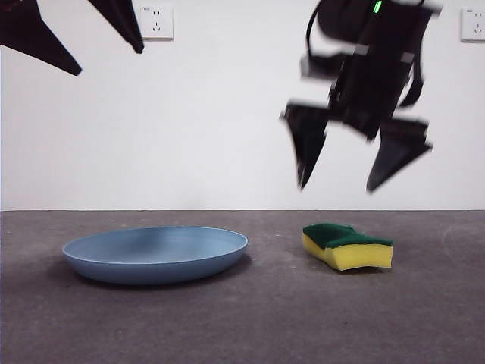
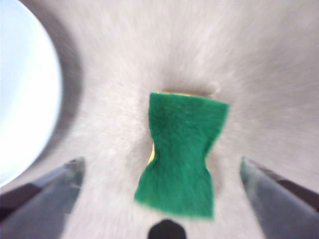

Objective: Pick up the plate,pick up the cloth,clean the plate with the cloth

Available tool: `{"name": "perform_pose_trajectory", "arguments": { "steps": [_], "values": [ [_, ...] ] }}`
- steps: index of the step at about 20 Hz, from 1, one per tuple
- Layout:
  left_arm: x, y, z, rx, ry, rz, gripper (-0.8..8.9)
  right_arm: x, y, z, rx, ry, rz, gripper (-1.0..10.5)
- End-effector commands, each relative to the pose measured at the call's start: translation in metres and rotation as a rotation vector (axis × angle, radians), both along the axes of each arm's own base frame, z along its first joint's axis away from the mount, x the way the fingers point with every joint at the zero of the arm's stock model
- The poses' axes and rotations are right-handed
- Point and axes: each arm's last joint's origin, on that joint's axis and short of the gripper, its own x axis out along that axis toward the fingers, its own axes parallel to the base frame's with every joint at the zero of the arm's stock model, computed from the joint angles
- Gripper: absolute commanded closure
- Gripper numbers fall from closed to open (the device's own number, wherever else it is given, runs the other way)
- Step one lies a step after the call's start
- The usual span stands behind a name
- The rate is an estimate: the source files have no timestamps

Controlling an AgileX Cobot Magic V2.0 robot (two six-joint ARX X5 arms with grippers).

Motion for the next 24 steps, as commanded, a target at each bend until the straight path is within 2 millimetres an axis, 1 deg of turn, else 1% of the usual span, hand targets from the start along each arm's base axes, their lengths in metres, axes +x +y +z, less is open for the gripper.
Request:
{"name": "perform_pose_trajectory", "arguments": {
  "steps": [1,2,3,5,8,11,14,16,19,21,24],
  "values": [
    [0.0,0.001,-0.001,0.047,-0.006,0.015,6.3,-0.017,-0.008,0.024,0.014,-0.032,0.007,9.1],
    [0.0,0.0,-0.001,0.068,-0.016,-0.004,8.55,-0.024,-0.012,0.035,0.025,-0.056,0.01,9.7],
    [0.0,0.0,-0.001,0.071,-0.022,-0.007,8.25,-0.032,-0.016,0.047,0.041,-0.088,0.01,9.6],
    [0.0,0.0,-0.001,0.073,-0.024,-0.009,8.22,-0.048,-0.025,0.071,0.08,-0.161,0.01,9.6],
    [0.0,0.0,-0.001,0.073,-0.025,-0.009,8.22,-0.068,-0.035,0.096,0.122,-0.253,0.006,9.6],
    [-0.001,0.001,0.001,0.076,-0.036,-0.015,8.22,-0.086,-0.043,0.114,0.156,-0.328,0.013,9.6],
    [-0.01,0.001,0.012,0.045,-0.106,-0.032,8.22,-0.106,-0.045,0.125,0.138,-0.417,-0.005,9.6],
    [-0.018,-0.001,0.02,0.031,-0.165,-0.045,8.22,-0.12,-0.045,0.122,0.139,-0.489,-0.013,9.6],
    [-0.033,-0.004,0.022,0.024,-0.234,-0.1,8.22,-0.137,-0.047,0.108,0.156,-0.556,-0.009,9.6],
    [-0.042,-0.002,0.015,0.032,-0.295,-0.081,8.22,-0.148,-0.049,0.093,0.148,-0.583,-0.02,9.6],
    [-0.051,0.003,-0.009,0.014,-0.343,-0.067,8.22,-0.162,-0.055,0.067,0.141,-0.603,-0.04,9.6]
  ]
}}
